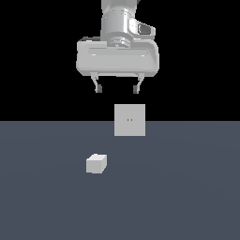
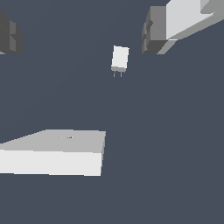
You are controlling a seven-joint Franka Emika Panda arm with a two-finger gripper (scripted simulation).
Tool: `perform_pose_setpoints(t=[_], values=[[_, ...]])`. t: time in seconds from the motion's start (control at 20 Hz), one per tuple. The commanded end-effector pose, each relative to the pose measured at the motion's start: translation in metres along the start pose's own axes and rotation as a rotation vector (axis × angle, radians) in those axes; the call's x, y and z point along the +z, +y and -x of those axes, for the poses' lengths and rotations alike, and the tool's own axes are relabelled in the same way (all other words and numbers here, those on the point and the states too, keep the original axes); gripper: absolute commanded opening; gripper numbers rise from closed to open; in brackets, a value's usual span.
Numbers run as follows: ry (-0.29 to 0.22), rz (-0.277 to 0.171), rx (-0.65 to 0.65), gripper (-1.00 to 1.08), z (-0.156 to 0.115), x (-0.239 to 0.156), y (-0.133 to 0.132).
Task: Plug the charger into the wall socket.
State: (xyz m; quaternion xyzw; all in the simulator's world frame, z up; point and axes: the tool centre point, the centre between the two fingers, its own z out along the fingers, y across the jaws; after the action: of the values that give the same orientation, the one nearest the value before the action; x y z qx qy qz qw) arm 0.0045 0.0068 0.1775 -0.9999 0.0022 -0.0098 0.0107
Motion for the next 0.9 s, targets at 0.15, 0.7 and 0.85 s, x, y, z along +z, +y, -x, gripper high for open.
perform_pose_setpoints(t=[0.15, 0.7, 0.85], values=[[0.002, 0.000, 0.001, 1.00, 0.001, 0.001, 0.000], [0.057, 0.006, 0.015, 1.00, 0.012, 0.012, -0.005], [0.084, 0.008, 0.023, 1.00, 0.017, 0.018, -0.007]])
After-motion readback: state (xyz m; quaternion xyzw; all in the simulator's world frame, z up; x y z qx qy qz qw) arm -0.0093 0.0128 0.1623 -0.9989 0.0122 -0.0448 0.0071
